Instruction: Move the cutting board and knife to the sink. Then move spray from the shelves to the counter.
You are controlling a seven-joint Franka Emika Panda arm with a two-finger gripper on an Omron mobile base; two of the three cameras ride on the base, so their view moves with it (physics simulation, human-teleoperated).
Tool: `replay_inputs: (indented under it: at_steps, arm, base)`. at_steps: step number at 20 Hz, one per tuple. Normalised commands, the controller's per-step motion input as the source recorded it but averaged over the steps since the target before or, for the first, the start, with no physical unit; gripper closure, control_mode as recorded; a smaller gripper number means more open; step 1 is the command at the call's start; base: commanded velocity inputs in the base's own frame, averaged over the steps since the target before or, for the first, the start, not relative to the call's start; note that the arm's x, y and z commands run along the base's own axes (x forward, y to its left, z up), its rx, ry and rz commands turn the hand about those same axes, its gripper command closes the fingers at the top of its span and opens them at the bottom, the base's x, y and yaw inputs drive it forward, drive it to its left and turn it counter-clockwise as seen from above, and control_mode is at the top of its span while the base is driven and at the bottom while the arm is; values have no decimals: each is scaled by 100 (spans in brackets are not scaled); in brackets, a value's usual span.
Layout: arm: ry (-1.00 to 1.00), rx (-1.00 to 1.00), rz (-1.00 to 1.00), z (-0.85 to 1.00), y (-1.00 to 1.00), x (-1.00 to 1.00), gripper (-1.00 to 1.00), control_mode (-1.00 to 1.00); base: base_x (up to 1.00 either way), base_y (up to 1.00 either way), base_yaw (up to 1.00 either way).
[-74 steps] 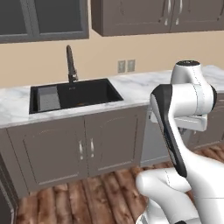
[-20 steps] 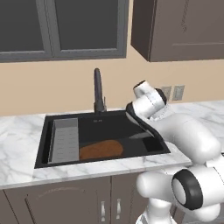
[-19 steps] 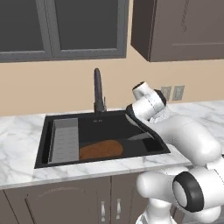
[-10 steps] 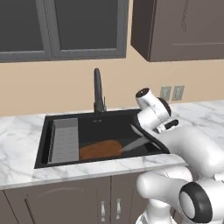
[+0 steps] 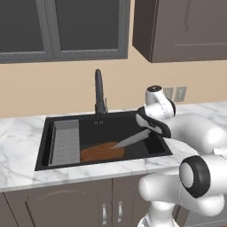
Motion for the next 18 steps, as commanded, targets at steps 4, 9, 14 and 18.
replay_inputs:
  at_steps: [4, 9, 14, 18]
  arm:
    - [8, 9, -2, -38, 61, 22, 100, -100]
    - [2, 3, -7, -45, 47, 11, 100, -100]
    - [0, 3, -10, -67, 16, 31, 100, -100]
    - [0, 6, -13, -61, 7, 44, 100, -100]
  base:
    - [0, 0, 0]
    - [0, 0, 0]
    - [0, 0, 0]
    - [0, 0, 0]
